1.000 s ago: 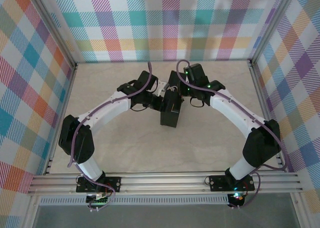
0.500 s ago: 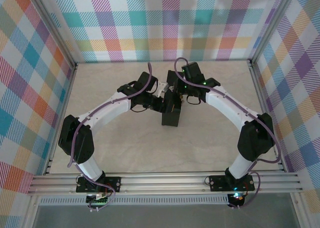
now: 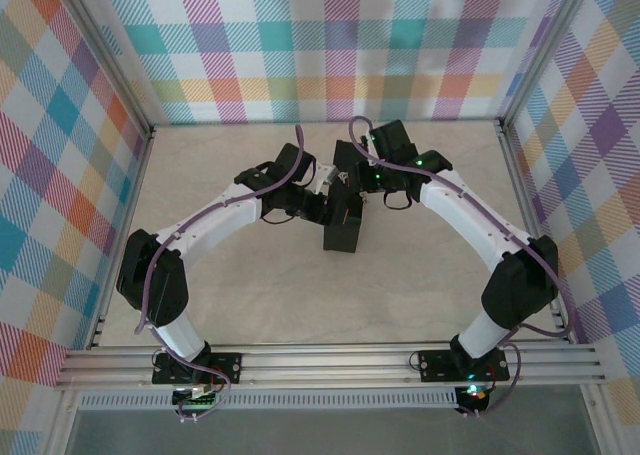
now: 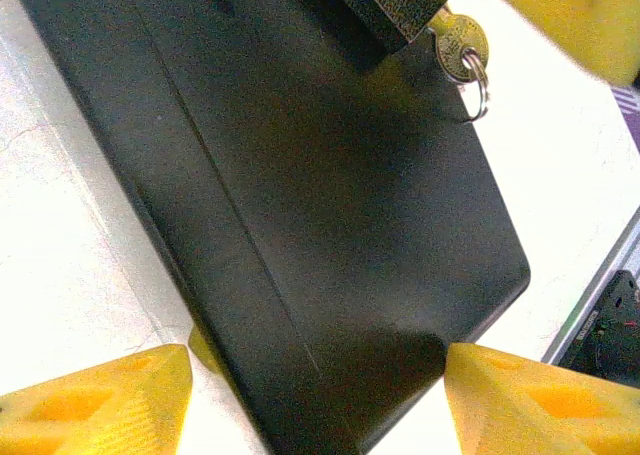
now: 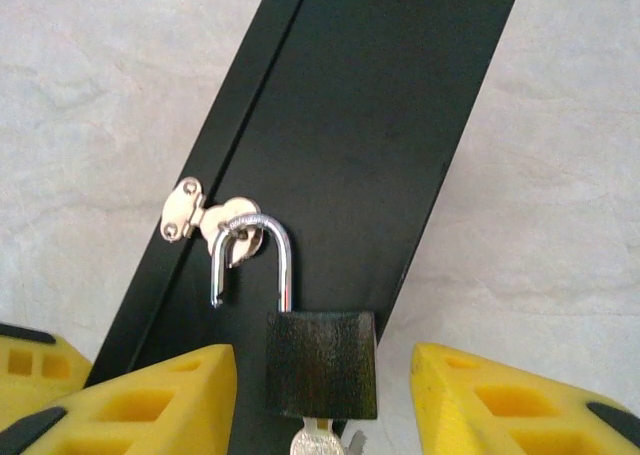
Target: Unlock the padlock with the key
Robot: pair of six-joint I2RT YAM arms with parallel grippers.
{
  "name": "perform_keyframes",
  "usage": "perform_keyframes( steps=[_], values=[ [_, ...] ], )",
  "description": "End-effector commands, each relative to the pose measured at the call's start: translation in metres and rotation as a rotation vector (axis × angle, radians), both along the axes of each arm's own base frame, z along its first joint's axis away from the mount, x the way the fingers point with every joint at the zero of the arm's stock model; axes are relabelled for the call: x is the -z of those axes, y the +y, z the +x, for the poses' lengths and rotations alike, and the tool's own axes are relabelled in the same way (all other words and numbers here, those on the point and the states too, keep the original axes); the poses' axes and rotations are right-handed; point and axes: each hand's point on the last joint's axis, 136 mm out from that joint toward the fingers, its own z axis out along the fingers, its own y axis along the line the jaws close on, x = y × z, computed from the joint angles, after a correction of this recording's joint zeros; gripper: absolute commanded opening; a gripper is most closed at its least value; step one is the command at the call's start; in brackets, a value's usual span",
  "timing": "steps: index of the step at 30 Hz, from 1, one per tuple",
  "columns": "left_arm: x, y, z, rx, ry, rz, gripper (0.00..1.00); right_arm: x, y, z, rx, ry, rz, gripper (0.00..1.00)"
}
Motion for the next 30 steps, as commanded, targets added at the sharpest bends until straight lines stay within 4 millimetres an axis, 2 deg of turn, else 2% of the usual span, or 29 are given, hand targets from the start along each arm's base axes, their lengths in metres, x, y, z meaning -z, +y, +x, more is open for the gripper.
perform_keyframes(
  steps=[1, 10, 14, 20, 25, 30],
  values=[
    [-0.003, 0.011, -0.004, -0.014, 0.000, 0.024, 0.67, 0.008, 0.005, -0.003, -0.055, 0.034, -0.044, 0.51],
    [-0.004, 0.010, -0.004, -0.007, 0.002, 0.022, 0.67, 0.023, 0.006, 0.002, -0.063, 0.052, -0.083, 0.51],
    [-0.003, 0.010, -0.005, 0.005, 0.005, 0.025, 0.67, 0.024, 0.007, 0.007, -0.064, 0.046, -0.096, 0.48],
    [-0.004, 0.011, -0.008, 0.013, 0.001, 0.022, 0.66, 0.032, 0.008, 0.010, -0.061, 0.070, -0.114, 0.40],
    [-0.005, 0.011, -0.011, 0.024, 0.004, 0.016, 0.66, 0.035, 0.004, 0.012, -0.021, 0.077, -0.115, 0.28],
    [-0.002, 0.010, -0.015, 0.033, 0.014, 0.003, 0.66, 0.020, 0.007, 0.016, 0.043, 0.049, -0.034, 0.21]
  ],
)
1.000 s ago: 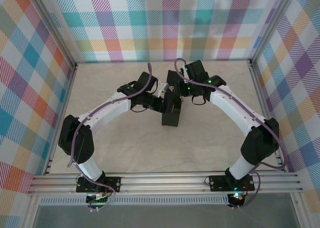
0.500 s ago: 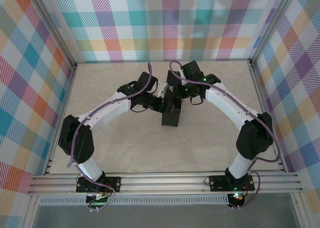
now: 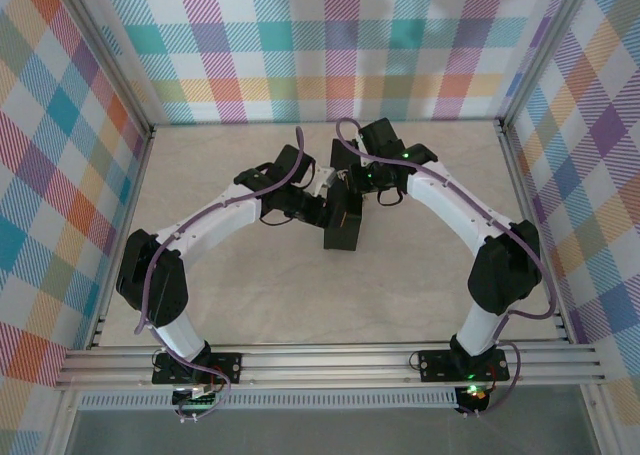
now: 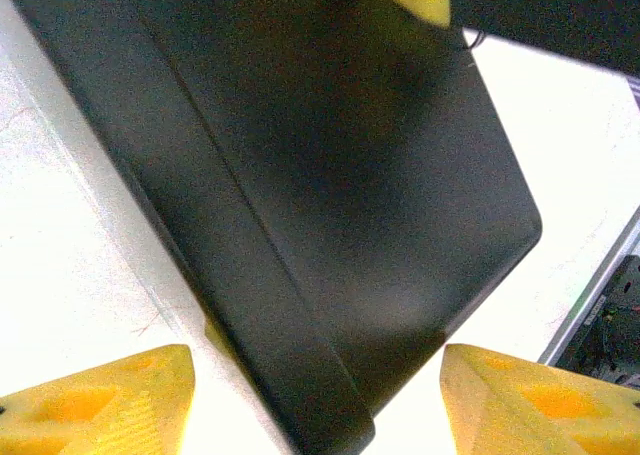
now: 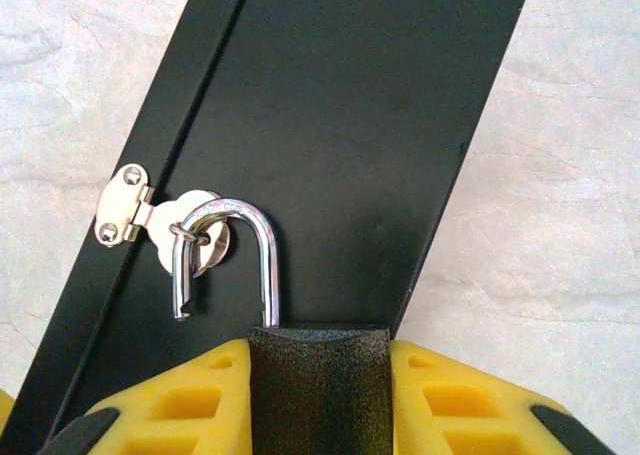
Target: Unlock the padlock with the key
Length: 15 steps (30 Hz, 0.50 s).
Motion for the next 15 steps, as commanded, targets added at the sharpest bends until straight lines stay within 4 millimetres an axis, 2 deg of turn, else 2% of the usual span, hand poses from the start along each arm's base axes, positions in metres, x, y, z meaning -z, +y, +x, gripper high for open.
perform_keyframes(
  steps=[1, 5, 15],
  values=[
    [-0.008, 0.005, -0.010, 0.020, -0.001, -0.021, 0.66, -0.008, 0.000, 0.004, 0.076, -0.014, 0.052, 0.20],
    [-0.009, 0.002, -0.013, 0.020, 0.008, -0.054, 0.65, -0.021, -0.001, 0.012, 0.163, -0.061, 0.119, 0.15],
    [-0.008, 0.000, -0.017, 0.031, 0.021, -0.068, 0.64, -0.020, -0.005, 0.027, 0.293, -0.108, 0.186, 0.14]
  ],
)
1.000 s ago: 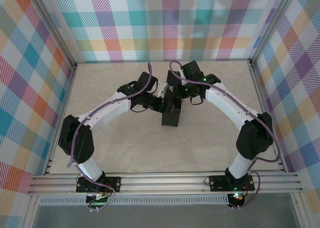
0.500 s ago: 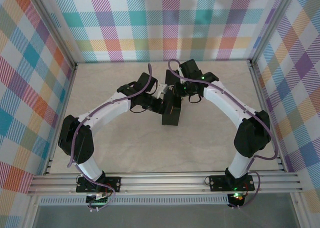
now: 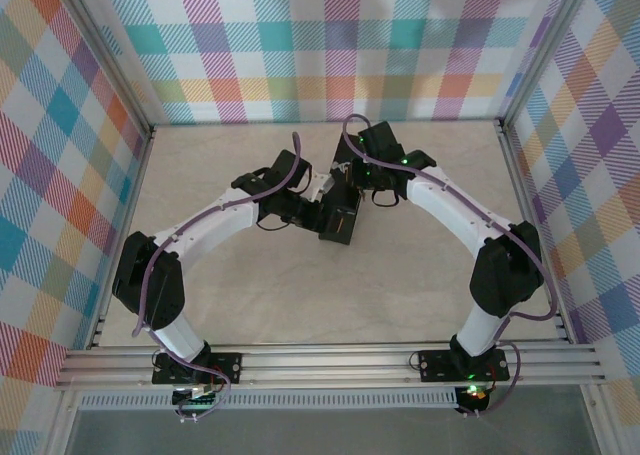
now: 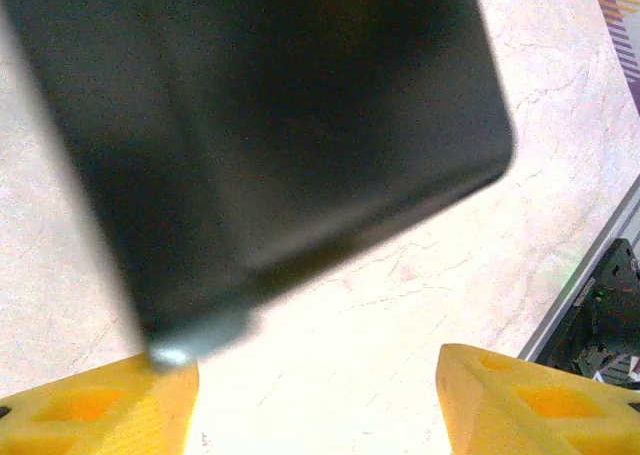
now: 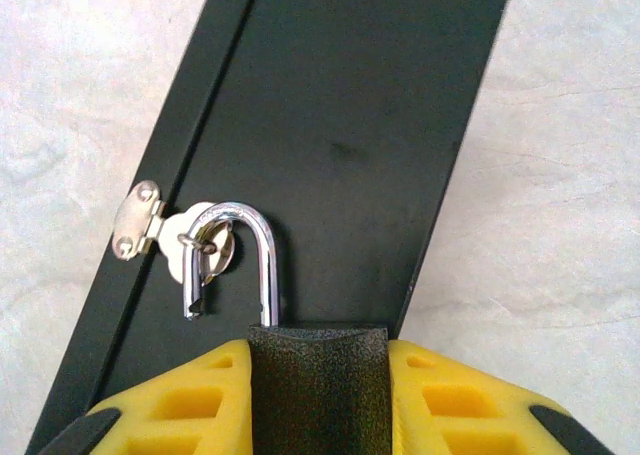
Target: Unlock the padlock with the key
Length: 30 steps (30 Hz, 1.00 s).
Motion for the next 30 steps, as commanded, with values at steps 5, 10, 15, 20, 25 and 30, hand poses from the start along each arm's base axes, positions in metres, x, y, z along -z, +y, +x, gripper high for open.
perform_keyframes(
  steps=[5, 10, 15, 20, 25, 30],
  values=[
    [-0.017, -0.003, -0.004, 0.017, -0.019, -0.054, 0.63, -0.025, 0.002, 0.015, 0.077, -0.088, 0.076, 0.13],
    [-0.042, 0.010, 0.009, -0.031, -0.092, -0.026, 0.68, -0.023, 0.007, 0.009, 0.023, -0.059, 0.064, 0.13],
    [-0.068, 0.031, 0.034, -0.117, -0.165, 0.015, 0.72, -0.022, 0.007, 0.002, -0.012, -0.050, 0.051, 0.14],
    [-0.061, 0.042, 0.068, -0.201, -0.185, 0.056, 0.72, -0.024, 0.009, -0.002, -0.043, -0.047, 0.047, 0.15],
    [-0.040, 0.023, 0.080, -0.168, -0.126, 0.015, 0.69, -0.023, 0.011, -0.006, -0.055, -0.031, 0.059, 0.15],
    [-0.022, 0.015, 0.088, -0.159, -0.103, 0.013, 0.67, -0.024, 0.012, -0.010, -0.070, -0.021, 0.071, 0.16]
  ],
)
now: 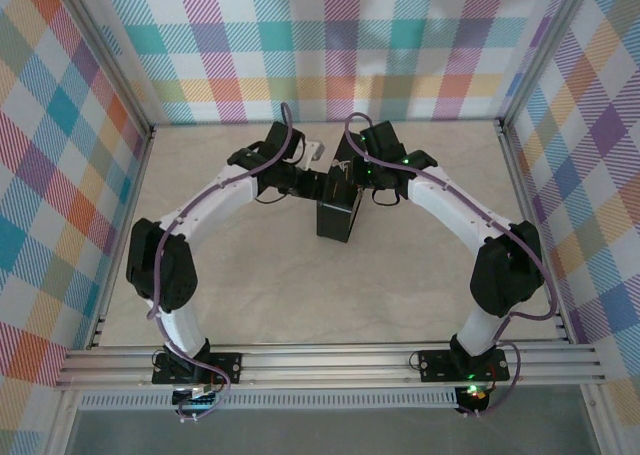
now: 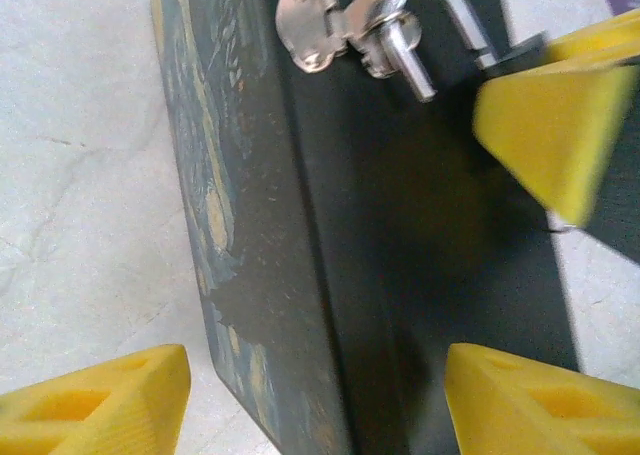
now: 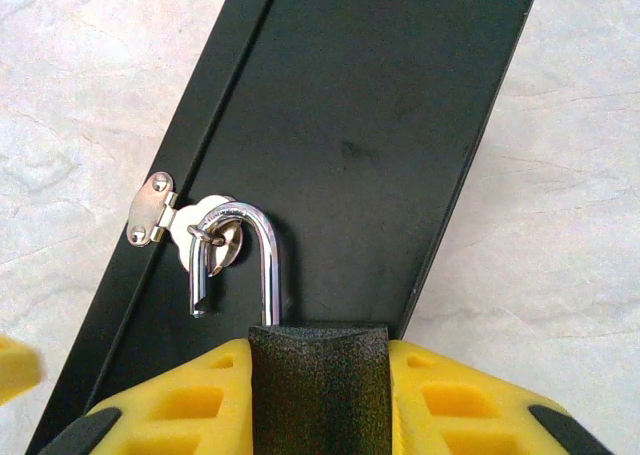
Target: Unlock the padlock with the key
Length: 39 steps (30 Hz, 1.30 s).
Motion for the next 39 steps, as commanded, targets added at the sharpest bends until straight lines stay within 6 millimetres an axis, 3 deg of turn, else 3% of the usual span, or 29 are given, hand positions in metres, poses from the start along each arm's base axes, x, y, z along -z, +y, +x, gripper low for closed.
perform_keyframes(
  steps=[1, 8, 14, 20, 27, 34, 39],
  values=[
    [0.001, -0.007, 0.006, 0.012, -0.002, -0.029, 0.65, -0.023, 0.006, -0.010, -0.042, -0.022, 0.046, 0.16],
    [0.017, -0.014, -0.012, 0.059, 0.042, -0.060, 0.48, -0.030, 0.000, -0.013, -0.040, -0.036, 0.025, 0.15],
    [0.025, -0.026, -0.038, 0.120, 0.072, -0.068, 0.41, -0.032, -0.008, -0.003, -0.002, -0.049, -0.038, 0.13],
    [0.032, -0.032, -0.045, 0.129, 0.095, -0.075, 0.33, -0.031, -0.018, 0.003, 0.038, -0.058, -0.099, 0.13],
    [0.030, -0.034, -0.048, 0.126, 0.102, -0.087, 0.31, -0.026, -0.015, 0.005, 0.030, -0.070, -0.097, 0.12],
    [0.033, -0.045, -0.056, 0.148, 0.113, -0.092, 0.30, -0.037, -0.004, 0.017, 0.108, -0.182, 0.069, 0.11],
    [0.032, -0.046, -0.054, 0.143, 0.106, -0.090, 0.30, -0.030, 0.006, 0.019, 0.122, -0.200, 0.136, 0.11]
  ],
)
